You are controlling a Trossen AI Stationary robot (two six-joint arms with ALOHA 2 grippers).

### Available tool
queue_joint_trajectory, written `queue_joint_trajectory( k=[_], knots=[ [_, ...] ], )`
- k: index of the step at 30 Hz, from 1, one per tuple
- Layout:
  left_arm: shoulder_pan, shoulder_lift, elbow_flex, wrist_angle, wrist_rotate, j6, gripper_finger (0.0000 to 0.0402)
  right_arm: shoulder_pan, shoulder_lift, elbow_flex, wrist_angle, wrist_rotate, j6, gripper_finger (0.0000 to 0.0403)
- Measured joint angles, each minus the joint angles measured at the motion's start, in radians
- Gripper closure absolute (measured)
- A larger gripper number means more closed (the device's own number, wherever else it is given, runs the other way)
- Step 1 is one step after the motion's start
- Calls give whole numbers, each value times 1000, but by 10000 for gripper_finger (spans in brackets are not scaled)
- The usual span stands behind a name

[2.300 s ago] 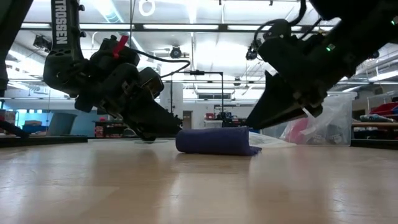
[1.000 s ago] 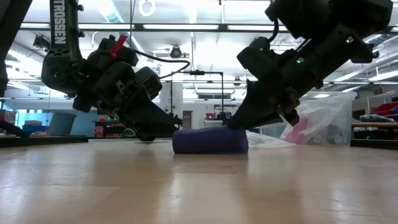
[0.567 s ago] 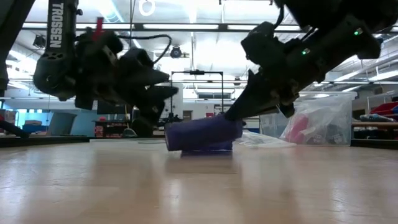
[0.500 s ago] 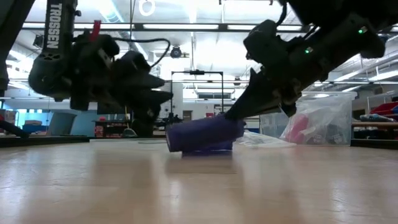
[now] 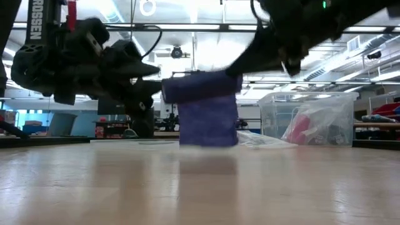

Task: Roll bandage
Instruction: Roll the blue bandage

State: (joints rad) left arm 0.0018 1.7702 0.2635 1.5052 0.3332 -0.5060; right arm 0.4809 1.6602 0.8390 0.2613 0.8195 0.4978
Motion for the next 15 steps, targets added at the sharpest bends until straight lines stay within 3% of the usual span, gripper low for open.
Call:
queue_joint_trajectory(
  k=[8, 15],
  knots=[
    [-50, -32, 54, 5, -13, 13, 254, 49, -41, 121, -243, 124, -32, 403],
    [-50, -151, 68, 4, -110, 171, 254, 101, -44, 238, -449, 246, -32, 403]
  ],
)
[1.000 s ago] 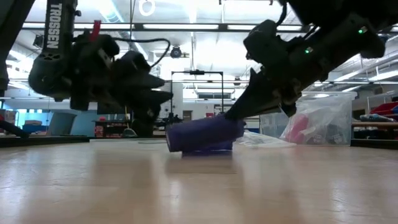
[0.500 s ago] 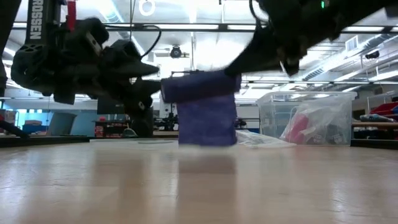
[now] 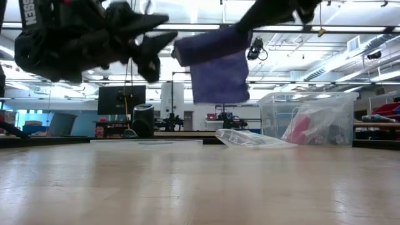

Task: Roll bandage
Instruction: Roll the blue bandage

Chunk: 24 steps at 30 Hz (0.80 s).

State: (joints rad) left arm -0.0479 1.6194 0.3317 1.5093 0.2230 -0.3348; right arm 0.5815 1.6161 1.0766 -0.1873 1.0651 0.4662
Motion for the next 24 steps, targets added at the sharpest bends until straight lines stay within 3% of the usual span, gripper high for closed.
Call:
queue_joint_trajectory(
  k=[4, 12, 24],
  knots=[
    [0, -64, 0, -11, -14, 14, 254, 19, 0, 59, -95, 79, -7, 403],
    [-14, -70, -3, -14, -30, -32, 254, 32, 0, 128, -147, 189, -85, 403],
    [-14, -70, 4, -14, -53, -122, 254, 23, 0, 135, -109, 226, -156, 403]
  ],
)
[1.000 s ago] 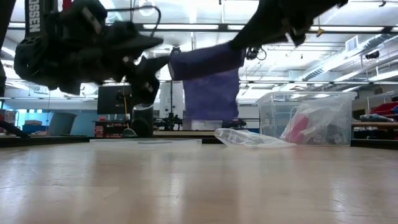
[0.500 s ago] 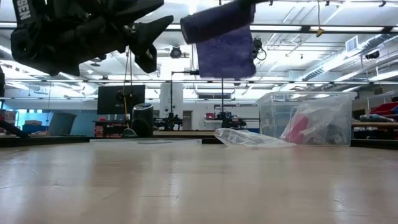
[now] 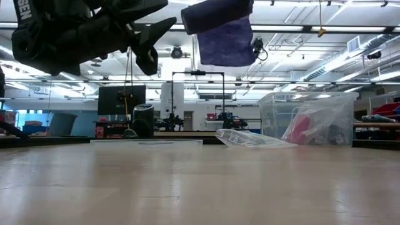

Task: Roll bandage
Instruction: Roll the blue bandage

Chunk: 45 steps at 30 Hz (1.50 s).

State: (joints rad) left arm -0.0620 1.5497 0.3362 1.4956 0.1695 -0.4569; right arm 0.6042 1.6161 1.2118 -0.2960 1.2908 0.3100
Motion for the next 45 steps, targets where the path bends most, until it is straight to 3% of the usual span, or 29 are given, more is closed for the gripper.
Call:
queue_joint_trajectory(
  k=[9, 19, 29, 45],
  knots=[
    [0, 0, 37, -22, 34, -66, 254, -23, 0, 0, 35, 0, -50, 403],
    [0, 0, 37, -128, 4, -77, 254, -25, 0, 0, 38, 10, -53, 403],
    [0, 0, 37, -47, 8, -75, 254, -25, 0, 0, 39, 17, -53, 403],
    [1, 0, 40, -89, 3, -70, 254, -25, 0, 0, 81, -8, -82, 403]
  ],
)
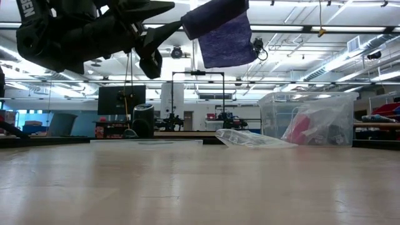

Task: Roll bandage
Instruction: Roll the blue bandage

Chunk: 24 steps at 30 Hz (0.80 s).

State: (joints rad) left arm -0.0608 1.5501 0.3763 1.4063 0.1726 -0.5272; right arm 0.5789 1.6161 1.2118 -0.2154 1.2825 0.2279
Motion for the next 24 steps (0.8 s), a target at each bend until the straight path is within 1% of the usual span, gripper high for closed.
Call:
queue_joint_trajectory(
  k=[10, 15, 24],
  knots=[
    [0, 0, 1, 8, -4, 0, 254, 0, 0, 0, 5, 8, -12, 403],
    [0, 0, 1, 6, -23, 0, 254, 0, 0, 0, 5, 9, -11, 403],
    [0, 0, 2, -31, -49, 21, 254, 0, 0, 0, 8, 10, -13, 403]
  ],
)
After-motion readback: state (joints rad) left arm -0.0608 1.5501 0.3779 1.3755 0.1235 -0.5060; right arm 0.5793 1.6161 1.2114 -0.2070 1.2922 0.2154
